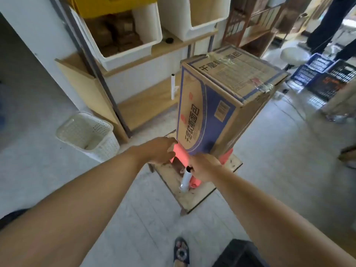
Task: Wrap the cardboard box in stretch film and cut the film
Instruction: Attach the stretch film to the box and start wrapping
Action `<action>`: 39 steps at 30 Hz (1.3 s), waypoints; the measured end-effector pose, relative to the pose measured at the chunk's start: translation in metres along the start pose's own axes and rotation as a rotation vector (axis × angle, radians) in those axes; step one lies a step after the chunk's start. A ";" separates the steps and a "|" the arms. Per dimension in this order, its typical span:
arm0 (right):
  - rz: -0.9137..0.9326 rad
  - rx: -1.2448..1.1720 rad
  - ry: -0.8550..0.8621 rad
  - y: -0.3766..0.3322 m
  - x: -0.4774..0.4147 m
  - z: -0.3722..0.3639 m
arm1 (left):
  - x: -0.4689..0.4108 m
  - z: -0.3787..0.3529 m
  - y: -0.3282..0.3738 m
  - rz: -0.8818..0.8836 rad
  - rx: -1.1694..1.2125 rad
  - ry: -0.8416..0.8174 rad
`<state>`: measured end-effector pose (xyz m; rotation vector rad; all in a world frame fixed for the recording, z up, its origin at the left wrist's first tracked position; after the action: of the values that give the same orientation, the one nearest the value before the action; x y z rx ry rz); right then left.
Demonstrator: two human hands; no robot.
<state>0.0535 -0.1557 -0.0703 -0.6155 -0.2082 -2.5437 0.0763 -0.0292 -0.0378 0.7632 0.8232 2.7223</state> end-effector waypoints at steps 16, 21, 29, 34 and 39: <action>-0.023 0.052 -0.091 0.008 -0.049 -0.073 | -0.034 -0.072 -0.076 0.164 0.082 -0.173; 0.084 0.156 0.059 0.008 -0.025 -0.039 | -0.033 -0.067 -0.066 0.121 0.017 -0.168; 0.162 0.258 0.231 -0.003 0.019 0.038 | -0.033 -0.044 -0.027 -0.058 -0.065 -0.127; 0.146 0.340 0.299 -0.017 0.052 0.082 | -0.032 -0.023 0.007 -0.173 -0.014 -0.085; 0.081 0.285 0.338 -0.021 0.081 0.115 | -0.023 -0.001 0.035 -0.395 -0.093 -0.081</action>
<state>0.0247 -0.1436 0.0682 -0.0815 -0.4055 -2.4311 0.0940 -0.0664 -0.0283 0.6109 0.7336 2.3461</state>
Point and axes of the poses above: each hand's wrist, its own x-axis away from the middle knuckle, its own z-axis out of the back of the hand, y = z × x, the point moved 9 cm from there along -x, towards the middle knuckle, and after that the axes turned 13 degrees about x, right-handed, at the moved point
